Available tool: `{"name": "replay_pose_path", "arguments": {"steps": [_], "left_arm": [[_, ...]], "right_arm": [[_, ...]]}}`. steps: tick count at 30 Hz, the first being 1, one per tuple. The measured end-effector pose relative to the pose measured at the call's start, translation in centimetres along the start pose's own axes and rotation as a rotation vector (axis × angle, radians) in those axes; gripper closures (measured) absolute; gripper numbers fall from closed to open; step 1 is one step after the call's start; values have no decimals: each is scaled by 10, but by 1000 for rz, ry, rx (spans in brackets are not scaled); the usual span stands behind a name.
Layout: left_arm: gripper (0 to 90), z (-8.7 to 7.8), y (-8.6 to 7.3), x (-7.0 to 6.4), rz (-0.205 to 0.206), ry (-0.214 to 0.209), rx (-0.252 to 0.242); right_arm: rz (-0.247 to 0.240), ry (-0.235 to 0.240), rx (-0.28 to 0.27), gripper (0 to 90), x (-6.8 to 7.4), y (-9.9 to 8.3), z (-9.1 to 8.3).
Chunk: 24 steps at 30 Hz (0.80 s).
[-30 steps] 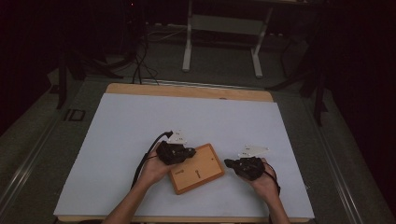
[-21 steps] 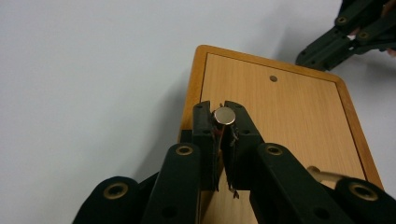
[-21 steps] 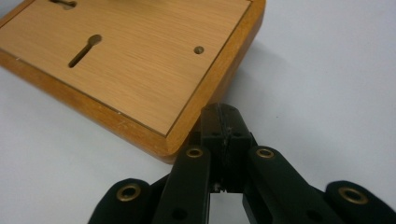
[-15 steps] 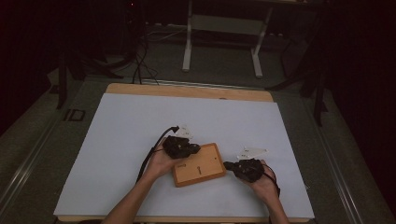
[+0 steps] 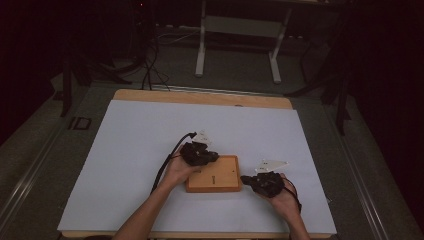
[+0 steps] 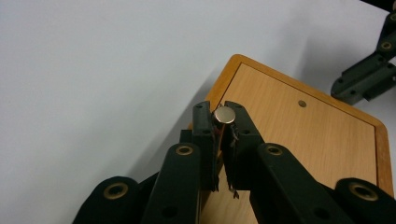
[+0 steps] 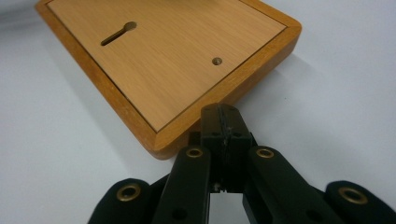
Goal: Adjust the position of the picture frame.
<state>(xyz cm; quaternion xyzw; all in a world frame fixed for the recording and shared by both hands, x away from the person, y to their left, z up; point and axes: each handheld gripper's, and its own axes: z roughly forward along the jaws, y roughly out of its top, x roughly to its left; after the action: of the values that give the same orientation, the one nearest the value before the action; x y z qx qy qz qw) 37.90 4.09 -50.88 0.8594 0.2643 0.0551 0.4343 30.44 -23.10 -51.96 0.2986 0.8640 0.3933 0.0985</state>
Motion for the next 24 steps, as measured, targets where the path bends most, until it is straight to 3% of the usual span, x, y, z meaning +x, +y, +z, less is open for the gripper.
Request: {"name": "replay_pose_path", "arguments": {"steps": [3,8,12,24], "left_arm": [[846,4,-1,3,-20,-11,-5],[845,9,0,4,-22,-2,4],[845,13,-1,5,-50,8,-1],[844,18,-1,6,-52,54,15]], "right_arm": [[2,3,-1,897,0,-1,0],[3,2,7,897,0,-2,1],[12,-6,11,895,-2,-2,2],[37,-26,32,872,-6,-6,7]]}}
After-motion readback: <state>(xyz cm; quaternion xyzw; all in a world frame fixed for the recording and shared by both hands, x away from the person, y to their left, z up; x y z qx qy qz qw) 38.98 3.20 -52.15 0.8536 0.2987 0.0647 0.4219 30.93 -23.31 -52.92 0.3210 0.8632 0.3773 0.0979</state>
